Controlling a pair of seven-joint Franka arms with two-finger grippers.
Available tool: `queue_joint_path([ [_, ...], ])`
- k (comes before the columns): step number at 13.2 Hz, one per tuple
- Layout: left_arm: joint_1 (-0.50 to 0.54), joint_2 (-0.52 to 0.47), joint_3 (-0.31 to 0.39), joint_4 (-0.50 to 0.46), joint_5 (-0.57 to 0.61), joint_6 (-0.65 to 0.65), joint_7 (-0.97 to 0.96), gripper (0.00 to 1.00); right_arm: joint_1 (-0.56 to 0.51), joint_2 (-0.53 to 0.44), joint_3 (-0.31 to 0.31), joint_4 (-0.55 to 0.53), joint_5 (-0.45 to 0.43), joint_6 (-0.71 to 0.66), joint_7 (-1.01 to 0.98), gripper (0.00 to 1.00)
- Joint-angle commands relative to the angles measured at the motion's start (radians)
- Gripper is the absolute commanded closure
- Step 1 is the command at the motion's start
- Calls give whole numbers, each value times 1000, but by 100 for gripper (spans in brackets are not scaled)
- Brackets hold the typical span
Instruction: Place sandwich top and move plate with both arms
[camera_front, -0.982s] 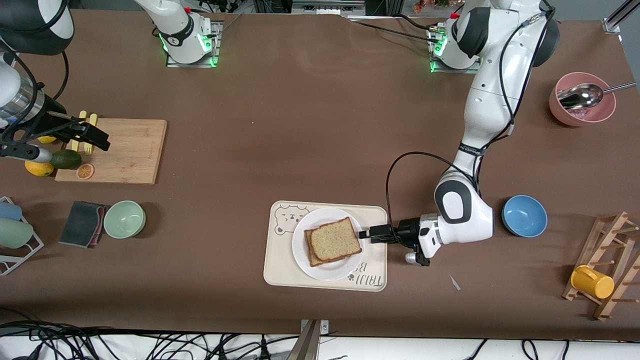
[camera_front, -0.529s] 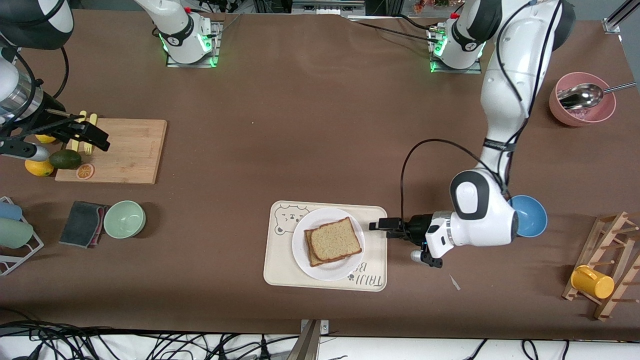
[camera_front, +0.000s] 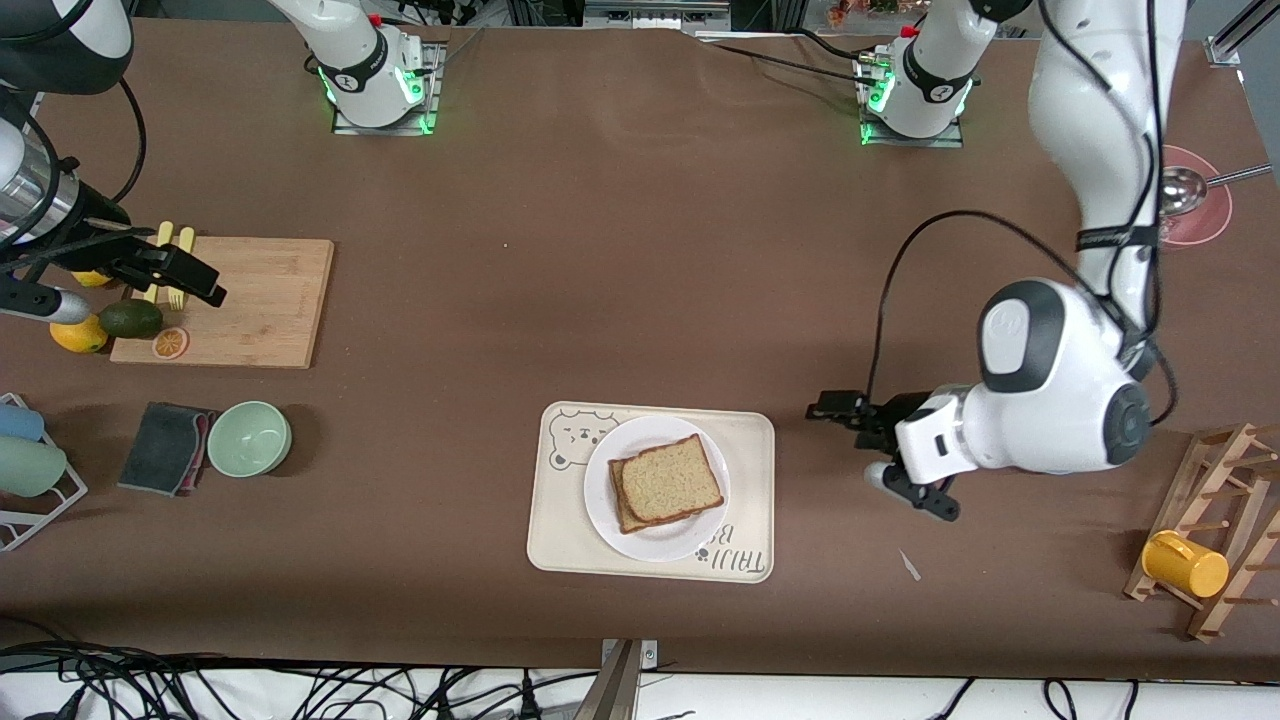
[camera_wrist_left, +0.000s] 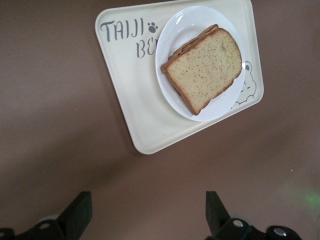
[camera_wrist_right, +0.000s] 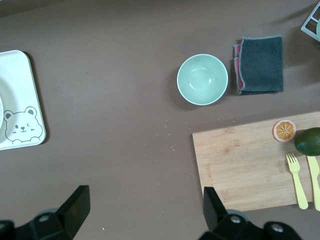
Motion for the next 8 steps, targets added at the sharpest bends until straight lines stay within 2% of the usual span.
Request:
queue_joint_path([
  [1,-8,-119,-4,-39,177,-83,-68,0,-1,-4,4,16,20,-7,2,0],
  [8,-57,-282,-19,-37,443,-264,-156,0,8,8,5,62,15,-4,8,0],
])
